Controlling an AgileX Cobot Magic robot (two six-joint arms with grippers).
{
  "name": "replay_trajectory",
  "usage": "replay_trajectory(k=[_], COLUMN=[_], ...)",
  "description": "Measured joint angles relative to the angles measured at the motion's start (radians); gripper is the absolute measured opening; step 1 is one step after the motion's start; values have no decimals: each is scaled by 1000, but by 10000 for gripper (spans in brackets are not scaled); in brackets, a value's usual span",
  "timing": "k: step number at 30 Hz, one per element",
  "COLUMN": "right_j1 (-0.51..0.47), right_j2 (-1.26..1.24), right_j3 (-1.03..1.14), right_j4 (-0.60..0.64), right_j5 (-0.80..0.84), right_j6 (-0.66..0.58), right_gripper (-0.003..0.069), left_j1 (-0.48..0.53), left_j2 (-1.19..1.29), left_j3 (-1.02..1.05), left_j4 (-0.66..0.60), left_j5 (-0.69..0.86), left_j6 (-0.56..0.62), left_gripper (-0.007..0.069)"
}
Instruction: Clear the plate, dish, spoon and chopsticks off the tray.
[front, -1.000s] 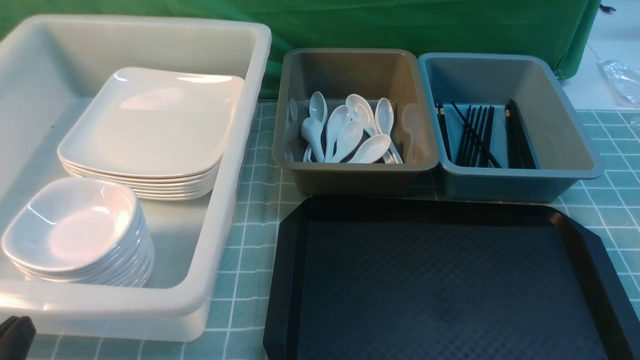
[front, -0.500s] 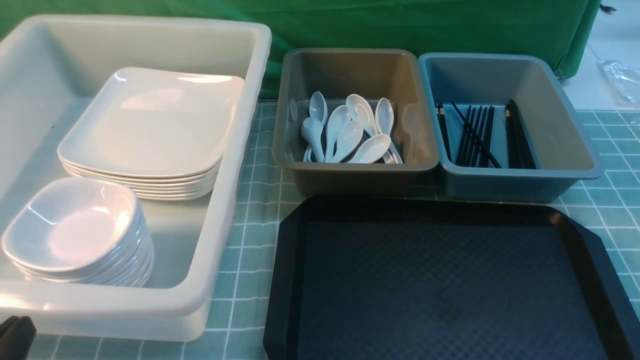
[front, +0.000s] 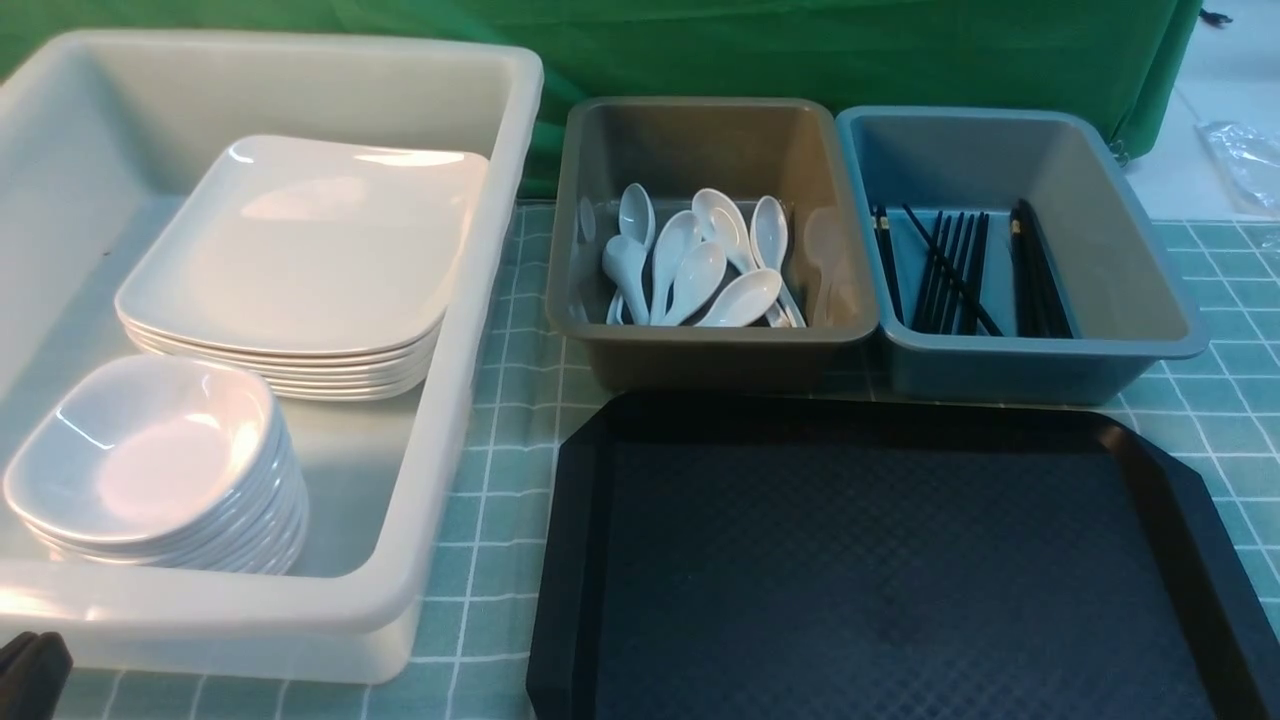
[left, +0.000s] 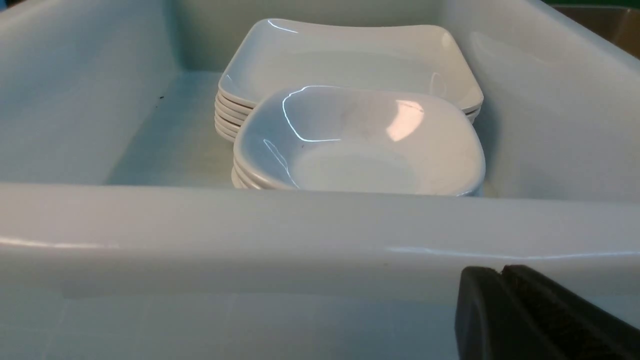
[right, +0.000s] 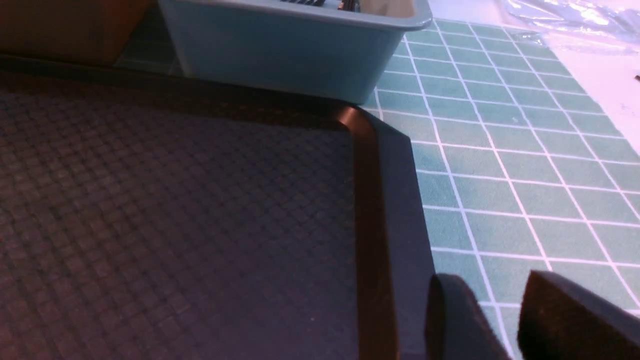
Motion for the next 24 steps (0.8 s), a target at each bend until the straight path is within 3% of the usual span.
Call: replay_trajectory(k=[24], right_j1=[0], right_j2=[0], right_j3=[0], right_j4=[0], right_j5=[0], right_j6=[8], right_gripper=[241], left_j1=[0], left_j2=[0], left_j3=[0], left_j4=[0], left_j5=[0], left_j6=[1], left_gripper=[17])
